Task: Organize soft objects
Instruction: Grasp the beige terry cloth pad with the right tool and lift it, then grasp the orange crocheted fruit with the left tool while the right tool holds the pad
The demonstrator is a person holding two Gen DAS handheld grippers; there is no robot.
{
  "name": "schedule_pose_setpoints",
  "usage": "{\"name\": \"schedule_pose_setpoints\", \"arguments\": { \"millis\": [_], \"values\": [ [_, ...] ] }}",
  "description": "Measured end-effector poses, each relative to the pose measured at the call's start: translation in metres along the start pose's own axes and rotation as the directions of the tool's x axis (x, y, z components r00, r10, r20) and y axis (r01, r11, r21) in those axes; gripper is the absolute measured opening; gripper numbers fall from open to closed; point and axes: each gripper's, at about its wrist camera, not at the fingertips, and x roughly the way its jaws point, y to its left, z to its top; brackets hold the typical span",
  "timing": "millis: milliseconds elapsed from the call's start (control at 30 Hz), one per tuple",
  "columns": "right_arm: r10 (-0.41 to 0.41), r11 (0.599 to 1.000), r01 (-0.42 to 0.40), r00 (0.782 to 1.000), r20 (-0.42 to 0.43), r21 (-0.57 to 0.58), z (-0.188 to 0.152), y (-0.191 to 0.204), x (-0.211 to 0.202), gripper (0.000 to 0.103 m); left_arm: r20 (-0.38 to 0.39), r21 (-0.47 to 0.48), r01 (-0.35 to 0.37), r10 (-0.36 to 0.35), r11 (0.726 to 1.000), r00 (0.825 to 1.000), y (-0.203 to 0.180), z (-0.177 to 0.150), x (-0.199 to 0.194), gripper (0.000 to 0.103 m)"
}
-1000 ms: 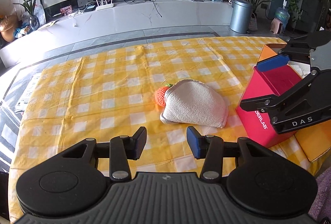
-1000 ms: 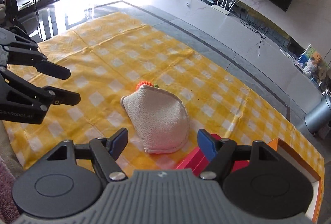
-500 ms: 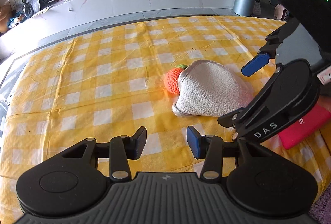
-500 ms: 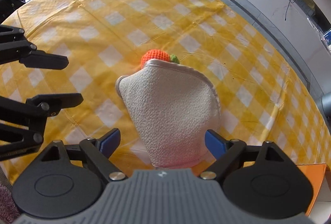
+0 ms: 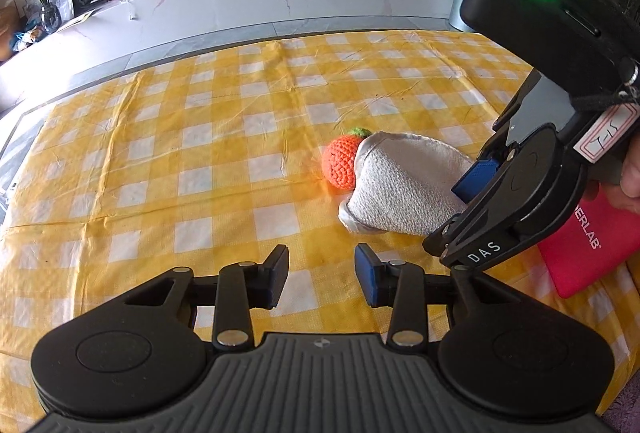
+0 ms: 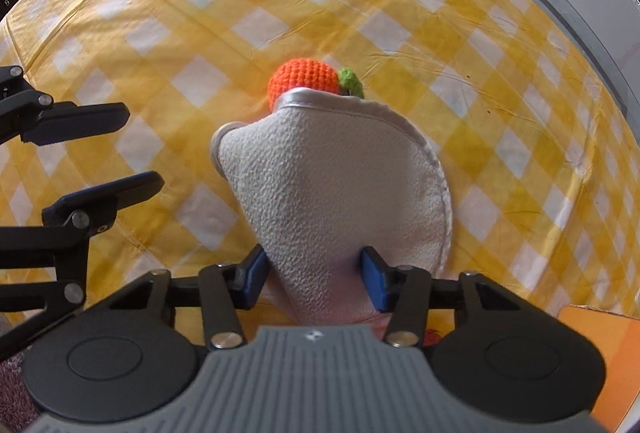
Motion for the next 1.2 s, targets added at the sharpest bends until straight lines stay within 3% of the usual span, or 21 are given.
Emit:
{"name": "schedule_pose_setpoints", "arguments": {
  "millis": [133,233,433,567,667,967,1200],
  "values": [
    [0.004,1.0,-0.004,1.0,0.01,-0.025,-0.007,0.0,-0.008,0.026,0.005,0.008,0.004,-0.004,1.0,1.0,-0.001,0.002,-0.001,0.046],
    [0.013,0.999,-0.012,1.0,0.017,-0.049,-0.014,0.003,-0.018,0.02,0.013,0.015,0.01,-0.01,1.0,1.0,-0.003,0.003,-0.004,0.046],
    [0.052,0.997,-0.049,0.997,0.051,-0.062,-0.028,-0.003,-0.049,0.019,0.042,0.036,0.017,-0.018,0.999,0.999,-0.005,0.007,-0.012,0.046],
    [0.072,0.997,-0.072,0.992,0.106,-0.006,-0.033,-0.019,-0.076,0.019,0.065,0.048,0.024,-0.027,0.999,0.998,-0.005,0.011,-0.013,0.057],
    [0.033,0.998,-0.04,0.987,0.158,0.042,-0.028,-0.035,-0.089,0.019,0.068,0.068,0.023,-0.027,0.997,0.997,-0.009,0.018,-0.009,0.057],
    [0.024,0.989,-0.049,0.985,0.173,0.141,-0.007,-0.056,-0.064,0.019,0.091,0.165,0.003,-0.018,0.986,0.996,-0.019,0.051,0.037,0.072],
    [0.044,0.988,-0.069,0.985,0.167,0.142,-0.006,-0.059,-0.051,0.019,0.055,0.137,0.057,-0.065,0.989,0.996,-0.013,0.053,0.069,0.073]
  ]
}}
